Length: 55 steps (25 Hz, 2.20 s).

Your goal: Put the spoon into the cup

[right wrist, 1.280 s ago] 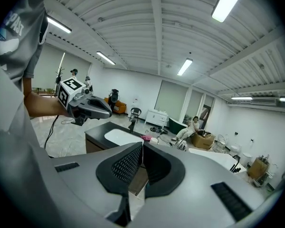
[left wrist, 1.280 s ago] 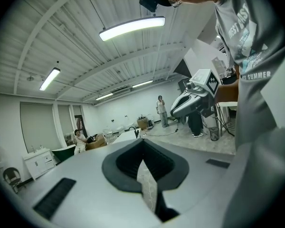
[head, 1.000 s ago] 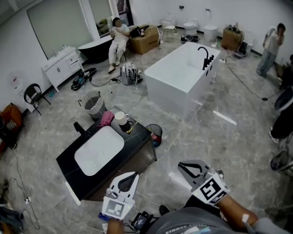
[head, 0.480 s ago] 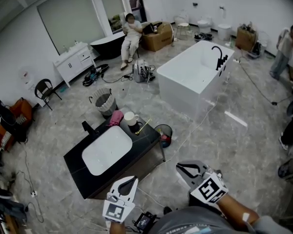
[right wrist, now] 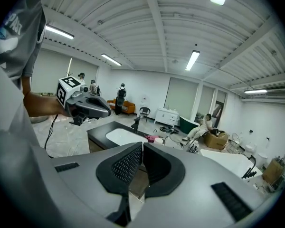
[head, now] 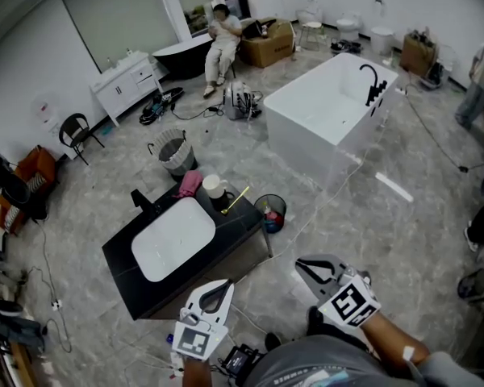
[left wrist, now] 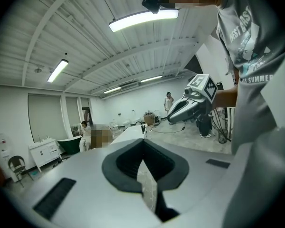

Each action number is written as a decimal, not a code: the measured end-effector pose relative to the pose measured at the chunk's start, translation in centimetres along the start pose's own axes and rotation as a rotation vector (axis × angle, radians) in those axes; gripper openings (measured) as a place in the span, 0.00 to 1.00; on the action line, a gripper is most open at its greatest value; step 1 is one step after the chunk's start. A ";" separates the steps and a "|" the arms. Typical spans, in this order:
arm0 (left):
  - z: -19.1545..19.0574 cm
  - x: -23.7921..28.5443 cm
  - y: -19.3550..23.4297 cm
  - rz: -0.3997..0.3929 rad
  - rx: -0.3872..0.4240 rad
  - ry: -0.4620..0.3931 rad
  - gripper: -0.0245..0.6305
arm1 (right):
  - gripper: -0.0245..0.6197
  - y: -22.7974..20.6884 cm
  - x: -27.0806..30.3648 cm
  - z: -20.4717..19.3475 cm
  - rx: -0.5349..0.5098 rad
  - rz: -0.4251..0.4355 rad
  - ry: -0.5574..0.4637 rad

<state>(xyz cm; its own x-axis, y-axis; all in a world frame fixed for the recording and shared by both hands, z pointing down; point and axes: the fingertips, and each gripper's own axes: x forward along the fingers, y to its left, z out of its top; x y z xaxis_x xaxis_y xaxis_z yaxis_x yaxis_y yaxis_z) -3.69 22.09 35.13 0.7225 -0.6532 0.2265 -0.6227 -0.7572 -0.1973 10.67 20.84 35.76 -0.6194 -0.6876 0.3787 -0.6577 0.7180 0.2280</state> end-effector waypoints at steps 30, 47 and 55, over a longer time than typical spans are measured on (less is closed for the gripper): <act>-2.0 6.8 1.8 0.060 -0.076 0.055 0.04 | 0.09 -5.3 3.9 -3.1 0.002 0.133 0.030; -4.8 5.2 2.9 -0.025 -0.134 0.109 0.04 | 0.09 -3.3 7.0 -3.6 0.116 0.168 0.060; -4.7 4.3 8.1 -0.013 -0.141 0.052 0.04 | 0.09 -2.8 10.5 0.5 0.067 0.144 0.036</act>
<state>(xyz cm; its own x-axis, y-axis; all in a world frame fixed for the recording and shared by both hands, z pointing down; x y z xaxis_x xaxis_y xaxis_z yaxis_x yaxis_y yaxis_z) -7.02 13.16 38.95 0.7165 -0.6400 0.2775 -0.6521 -0.7558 -0.0594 5.73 11.54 38.64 -0.6946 -0.5727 0.4353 -0.5908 0.7994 0.1090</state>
